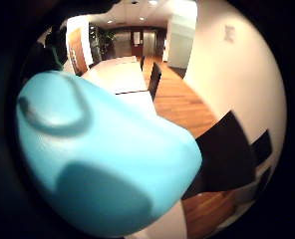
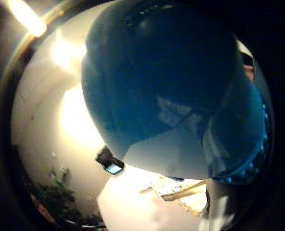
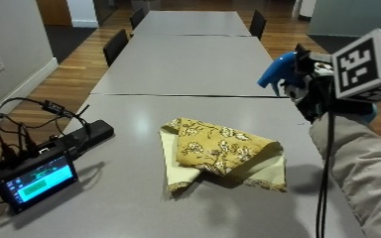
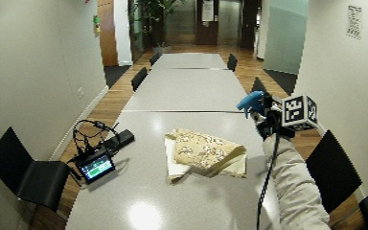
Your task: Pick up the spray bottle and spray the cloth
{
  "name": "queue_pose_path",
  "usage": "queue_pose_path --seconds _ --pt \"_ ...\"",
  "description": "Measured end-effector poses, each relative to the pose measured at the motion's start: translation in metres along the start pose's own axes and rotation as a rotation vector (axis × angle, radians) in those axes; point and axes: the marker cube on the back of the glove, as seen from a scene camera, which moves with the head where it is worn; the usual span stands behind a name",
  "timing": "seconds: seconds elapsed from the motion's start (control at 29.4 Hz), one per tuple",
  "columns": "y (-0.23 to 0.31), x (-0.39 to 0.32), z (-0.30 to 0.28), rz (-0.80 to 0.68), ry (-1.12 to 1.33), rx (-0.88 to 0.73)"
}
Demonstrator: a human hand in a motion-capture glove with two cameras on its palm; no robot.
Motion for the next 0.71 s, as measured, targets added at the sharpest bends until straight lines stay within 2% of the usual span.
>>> queue_pose_path --seconds 0.2,0.41,0.54,0.71 --pt "-0.015 -0.035 0.001 -0.199 0.388 -0.052" --pt "-0.012 -0.046 0.011 -0.259 0.488 -0.083" --pt "-0.013 -0.046 0.011 -0.176 0.346 -0.069" --pt "-0.02 -0.061 -0.003 0.087 -0.183 -0.032"
